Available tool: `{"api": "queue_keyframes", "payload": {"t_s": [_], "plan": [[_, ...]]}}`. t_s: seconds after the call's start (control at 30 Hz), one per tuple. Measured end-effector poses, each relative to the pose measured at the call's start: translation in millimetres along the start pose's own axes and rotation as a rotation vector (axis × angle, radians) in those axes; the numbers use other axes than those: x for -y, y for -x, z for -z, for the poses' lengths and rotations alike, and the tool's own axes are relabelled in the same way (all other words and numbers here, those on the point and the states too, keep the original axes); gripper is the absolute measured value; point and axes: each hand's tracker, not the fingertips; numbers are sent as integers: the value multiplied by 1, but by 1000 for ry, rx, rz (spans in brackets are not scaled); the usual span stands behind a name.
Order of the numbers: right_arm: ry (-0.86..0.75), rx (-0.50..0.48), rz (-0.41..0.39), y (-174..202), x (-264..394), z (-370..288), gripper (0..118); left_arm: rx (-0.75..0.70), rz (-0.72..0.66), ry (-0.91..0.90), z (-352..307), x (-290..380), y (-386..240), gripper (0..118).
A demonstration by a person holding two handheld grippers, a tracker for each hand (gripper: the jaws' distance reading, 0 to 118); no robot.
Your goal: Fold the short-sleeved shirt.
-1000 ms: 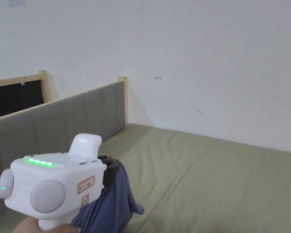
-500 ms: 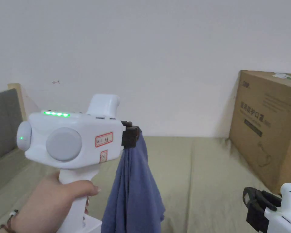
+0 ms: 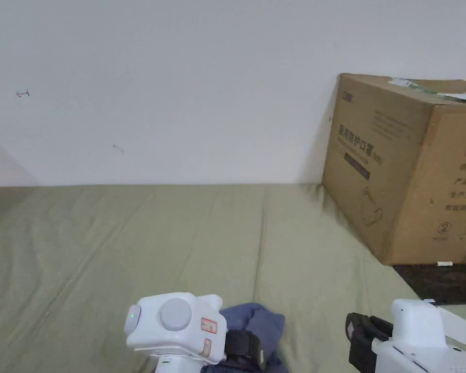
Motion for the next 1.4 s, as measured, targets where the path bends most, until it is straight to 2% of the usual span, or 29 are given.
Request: {"api": "queue_keyframes", "payload": {"t_s": [0.13,0.27,0.3,0.33,0.37,0.4,0.43,0.5,0.57,0.63,0.7,0.8,0.83,0.87,0.9,0.93,1.0,1.1,1.17,1.23,1.27,1.33,1.37,1.4], "plan": [[9,5,-5,2,1,5,0,-11,84,-99,-50,-1,-8,103],[-13,5,-5,6,0,2,0,-161,210,-393,-128,30,-15,101],[-19,4,-5,7,0,1,0,-188,214,-447,-142,41,-13,95],[-26,5,-7,8,0,1,0,-220,209,-498,-153,57,-12,84],[-34,5,-9,8,1,-1,0,-249,184,-538,-163,71,-9,65],[-41,5,-11,9,1,-1,0,-275,158,-565,-171,82,-7,25],[-51,6,-13,10,1,-2,0,-300,124,-592,-176,93,-2,0],[-73,8,-14,11,2,-4,0,-299,53,-642,-181,112,7,0],[-81,11,-11,12,1,-4,0,-297,9,-588,-178,121,14,0],[-74,8,-2,12,0,-2,0,-351,-29,-460,-162,124,27,0],[-62,6,7,12,1,0,0,-350,-92,-294,-129,125,47,0],[-46,6,14,13,3,1,0,-341,-139,-151,-83,127,78,0],[-39,-3,20,13,4,1,0,-347,-151,-115,-70,128,84,11],[-33,-13,26,12,6,0,0,-364,-166,-96,-58,128,95,38],[-30,-16,23,12,8,-1,0,-367,-198,-116,-49,131,100,75],[-25,-15,18,13,10,0,0,-359,-230,-120,-40,132,105,86],[-10,-5,5,12,14,2,0,-332,-285,-125,-27,133,113,89],[33,6,39,8,21,10,0,-388,-227,-64,-1,138,114,90],[62,24,97,3,24,19,0,-473,-79,-63,3,140,94,84],[77,38,116,-1,25,33,0,-483,-34,-97,-2,147,84,80],[86,40,123,-3,24,43,0,-461,-41,-123,-8,147,72,69],[108,35,145,-7,18,65,0,-427,-67,-147,-20,153,70,12],[137,29,156,-9,13,81,0,-353,-88,-176,-31,157,73,0],[181,-2,172,-12,7,101,0,-238,-129,-197,-43,158,72,0]]}}
